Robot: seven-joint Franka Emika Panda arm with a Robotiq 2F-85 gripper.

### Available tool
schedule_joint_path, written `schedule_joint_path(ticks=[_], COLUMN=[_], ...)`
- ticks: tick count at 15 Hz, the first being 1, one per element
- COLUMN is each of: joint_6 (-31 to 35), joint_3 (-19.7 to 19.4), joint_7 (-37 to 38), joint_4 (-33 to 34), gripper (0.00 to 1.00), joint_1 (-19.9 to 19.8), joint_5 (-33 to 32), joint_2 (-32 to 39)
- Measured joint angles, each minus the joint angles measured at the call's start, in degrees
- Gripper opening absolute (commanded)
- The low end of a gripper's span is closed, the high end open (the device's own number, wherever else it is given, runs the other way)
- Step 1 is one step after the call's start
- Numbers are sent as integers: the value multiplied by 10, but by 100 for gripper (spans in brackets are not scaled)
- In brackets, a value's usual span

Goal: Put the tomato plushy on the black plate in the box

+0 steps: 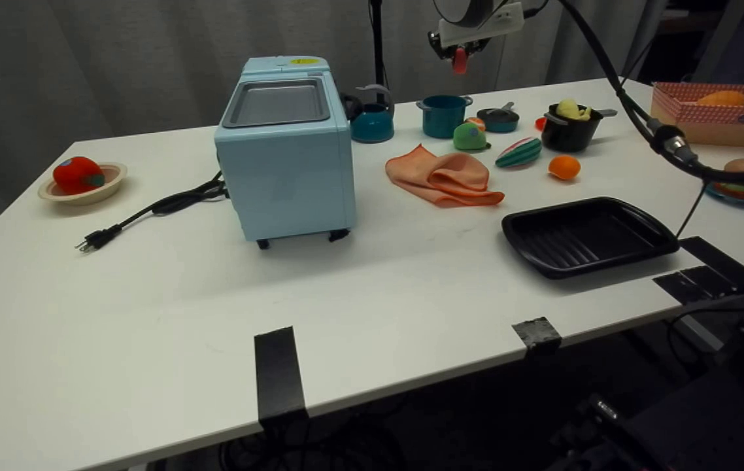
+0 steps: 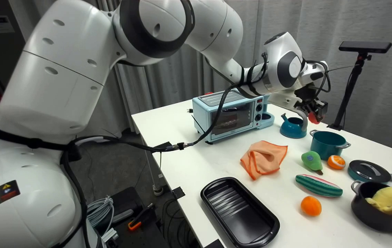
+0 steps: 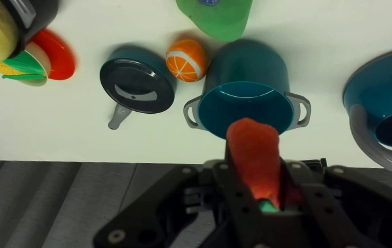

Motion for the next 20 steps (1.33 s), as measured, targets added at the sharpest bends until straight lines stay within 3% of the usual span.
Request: schedule_joint_path(ticks=[6,10,14,20], joint_6=[-13,-75,-139,-164], joint_3=[-29,-29,-34,-63], joint_7=[55,58,49,-63], joint_4=[0,1,9,28], gripper=[5,5,5,5], joint_1=[23,27,25,-77], joint_5=[-21,-33,-85,-131], joint_2=[5,4,2,-29])
